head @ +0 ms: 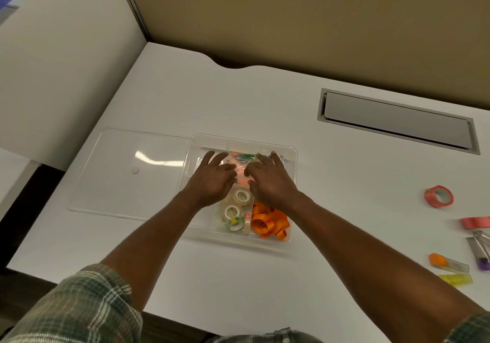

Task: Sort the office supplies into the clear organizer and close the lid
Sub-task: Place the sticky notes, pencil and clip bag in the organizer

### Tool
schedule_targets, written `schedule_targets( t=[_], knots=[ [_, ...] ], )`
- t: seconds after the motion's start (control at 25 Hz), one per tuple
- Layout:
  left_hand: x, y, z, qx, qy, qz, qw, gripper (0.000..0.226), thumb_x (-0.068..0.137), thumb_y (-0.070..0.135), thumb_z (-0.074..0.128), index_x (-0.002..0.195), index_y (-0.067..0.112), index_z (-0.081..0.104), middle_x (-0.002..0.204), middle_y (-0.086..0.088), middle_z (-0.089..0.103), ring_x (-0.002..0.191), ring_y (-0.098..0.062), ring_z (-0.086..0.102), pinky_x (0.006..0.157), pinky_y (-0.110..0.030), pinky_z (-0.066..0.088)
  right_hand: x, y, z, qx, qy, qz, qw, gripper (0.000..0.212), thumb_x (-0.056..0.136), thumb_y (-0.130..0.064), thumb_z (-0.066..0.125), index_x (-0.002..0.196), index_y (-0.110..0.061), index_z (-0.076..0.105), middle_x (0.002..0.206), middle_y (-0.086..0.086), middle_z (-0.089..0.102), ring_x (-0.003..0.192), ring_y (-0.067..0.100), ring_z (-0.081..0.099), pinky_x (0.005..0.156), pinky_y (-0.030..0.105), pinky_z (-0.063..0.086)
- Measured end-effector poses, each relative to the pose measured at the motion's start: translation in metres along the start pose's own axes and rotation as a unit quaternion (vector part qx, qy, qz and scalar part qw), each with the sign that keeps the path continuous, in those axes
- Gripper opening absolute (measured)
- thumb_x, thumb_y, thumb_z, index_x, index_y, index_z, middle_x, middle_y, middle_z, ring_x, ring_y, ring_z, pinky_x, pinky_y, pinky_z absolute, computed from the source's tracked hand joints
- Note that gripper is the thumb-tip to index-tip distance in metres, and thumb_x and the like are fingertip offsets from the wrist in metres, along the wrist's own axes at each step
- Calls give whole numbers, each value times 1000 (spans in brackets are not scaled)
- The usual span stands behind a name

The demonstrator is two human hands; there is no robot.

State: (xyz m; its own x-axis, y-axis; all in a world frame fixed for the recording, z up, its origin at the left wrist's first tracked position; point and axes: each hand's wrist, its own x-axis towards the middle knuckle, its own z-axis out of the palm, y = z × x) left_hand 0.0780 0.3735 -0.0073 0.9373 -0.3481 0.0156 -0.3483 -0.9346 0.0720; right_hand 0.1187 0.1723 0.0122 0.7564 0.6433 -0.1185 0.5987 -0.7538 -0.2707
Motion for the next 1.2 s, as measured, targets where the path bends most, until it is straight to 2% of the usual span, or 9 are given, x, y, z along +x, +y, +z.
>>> schedule_targets(
  t=[0.08,0.16,0.28,0.4,0.52,0.64,0.8,0.96,1.2],
  knots=[
    [-3,0,2,-1,-23,7,1000,47,99,44,36,104,23,77,123,1,70,142,-27,39,120,-54,9,-2,-2,6,-69,-37,-26,997,41,99,-38,44,129,-18,63,146,9,54,151,36,22,122,61,-5],
    [-3,3,1,10,-45,0,999,58,100,48,23,103,26,77,128,4,67,148,-24,27,121,-54,-5,-2,-5,7,-121,-62,-37,990,50,101,-45,32,129,-22,65,153,12,46,153,40,10,116,65,-18],
    [-1,8,-2,20,-77,-15,997,69,98,50,12,105,27,77,132,4,65,150,-23,20,120,-56,-10,0,-13,8,-125,-85,-16,988,59,103,-49,20,123,-25,70,154,15,44,153,41,2,114,68,-17],
    [3,14,-8,9,-86,-36,996,71,96,50,10,108,23,74,130,0,66,150,-25,22,118,-55,-16,2,-17,5,-100,-82,-3,992,58,104,-48,17,134,-26,61,152,14,46,154,40,3,115,67,-15],
    [7,22,-16,-10,-45,-61,997,64,97,46,15,118,19,69,127,-4,67,145,-28,32,119,-57,-8,-4,-14,-2,-42,-13,19,999,50,103,-41,30,147,-24,46,154,11,44,153,35,13,118,65,-10],
    [14,39,-27,-33,-18,-78,996,55,97,43,23,119,17,66,126,-5,66,138,-26,42,120,-57,5,-23,-5,-10,7,44,39,998,49,100,-39,39,144,-21,48,153,8,45,151,30,23,122,61,-1],
    [38,87,-40,-72,29,-48,996,47,95,41,33,120,17,65,120,-4,66,122,-22,53,115,-51,23,-67,24,-25,44,122,92,987,46,99,-39,41,139,-20,52,146,7,52,142,26,37,121,56,14],
    [66,165,-37,-87,61,8,994,40,96,40,42,121,15,63,118,-6,65,115,-24,55,109,-47,31,-136,67,-30,13,153,158,975,50,97,-40,45,142,-18,49,147,9,49,143,29,37,120,58,17],
    [95,291,-15,-89,50,104,989,42,97,39,43,122,12,61,113,-8,64,107,-27,58,99,-45,38,-252,144,-24,-20,153,275,949,52,96,-40,47,143,-17,48,147,10,49,141,30,39,119,58,20]
  ],
)
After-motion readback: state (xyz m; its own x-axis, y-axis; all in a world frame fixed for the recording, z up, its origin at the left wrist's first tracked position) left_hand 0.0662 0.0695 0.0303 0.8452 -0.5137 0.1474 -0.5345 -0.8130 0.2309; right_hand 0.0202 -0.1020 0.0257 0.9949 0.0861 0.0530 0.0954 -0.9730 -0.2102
